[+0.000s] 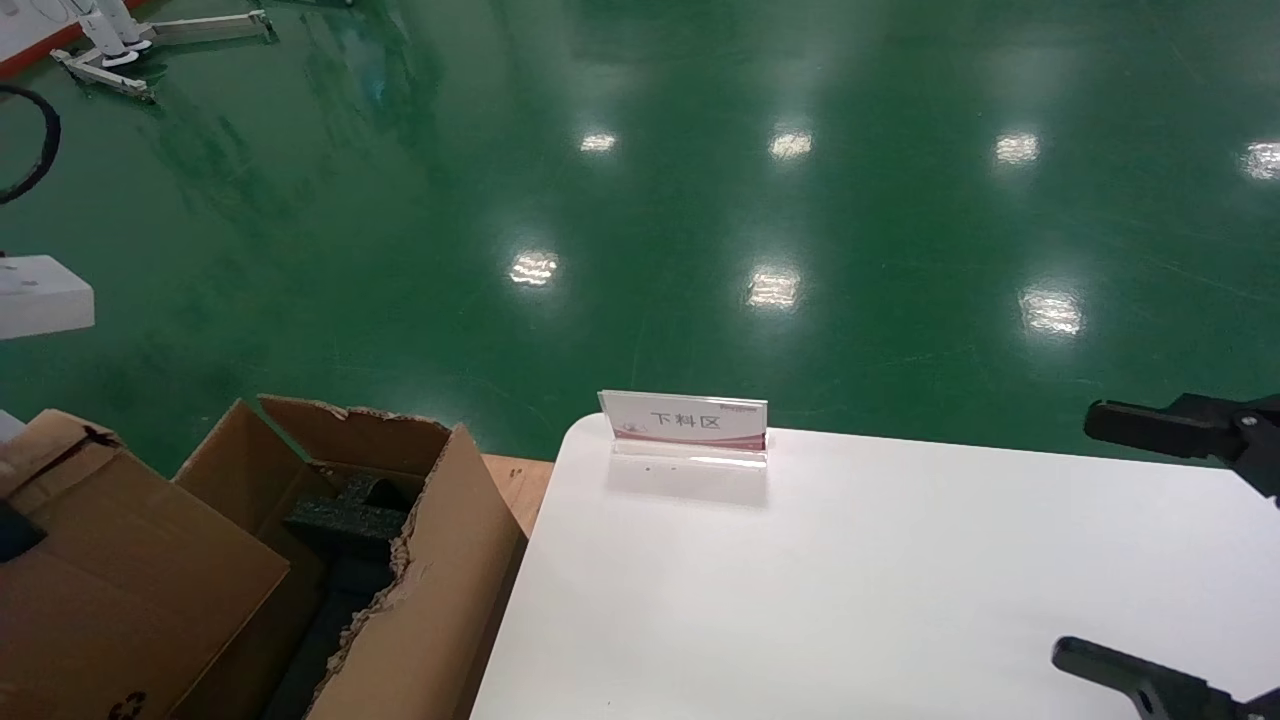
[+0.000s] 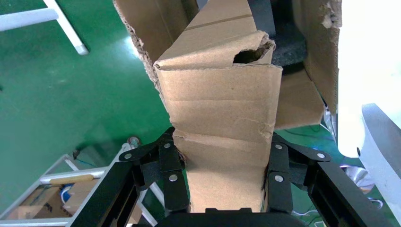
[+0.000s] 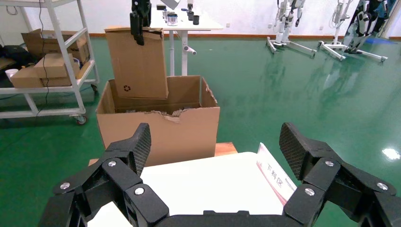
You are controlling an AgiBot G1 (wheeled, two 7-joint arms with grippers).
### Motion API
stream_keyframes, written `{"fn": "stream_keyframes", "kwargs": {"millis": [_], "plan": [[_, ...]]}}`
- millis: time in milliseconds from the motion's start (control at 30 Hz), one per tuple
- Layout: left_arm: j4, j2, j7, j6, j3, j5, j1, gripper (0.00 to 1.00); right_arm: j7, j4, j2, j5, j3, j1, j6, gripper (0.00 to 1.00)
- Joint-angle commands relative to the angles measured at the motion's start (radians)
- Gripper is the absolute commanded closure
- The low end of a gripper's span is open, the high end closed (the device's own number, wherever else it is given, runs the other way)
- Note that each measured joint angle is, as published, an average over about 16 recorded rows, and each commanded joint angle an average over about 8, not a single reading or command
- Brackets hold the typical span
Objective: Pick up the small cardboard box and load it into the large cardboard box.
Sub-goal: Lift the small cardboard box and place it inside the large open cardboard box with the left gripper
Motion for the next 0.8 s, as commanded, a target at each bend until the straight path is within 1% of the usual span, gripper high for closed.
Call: {"fn": "stream_keyframes", "kwargs": {"millis": [33,433,800], "plan": [[0.009,-0.007,0.007,-0.010,0.002,0.003,0.008,1.00,0.000,0.000,0.000,0.000,0.000,0.000,0.000,0.00],[0.066,-0.048,0.008,-0.070,0.011,0.018,0.114,1.00,0.000,0.000,0.000,0.000,0.000,0.000,0.000,0.00],[0.124,-0.051,-0.008,-0.122,0.009,0.023,0.226,1.00,0.000,0.000,0.000,0.000,0.000,0.000,0.000,0.00]]}}
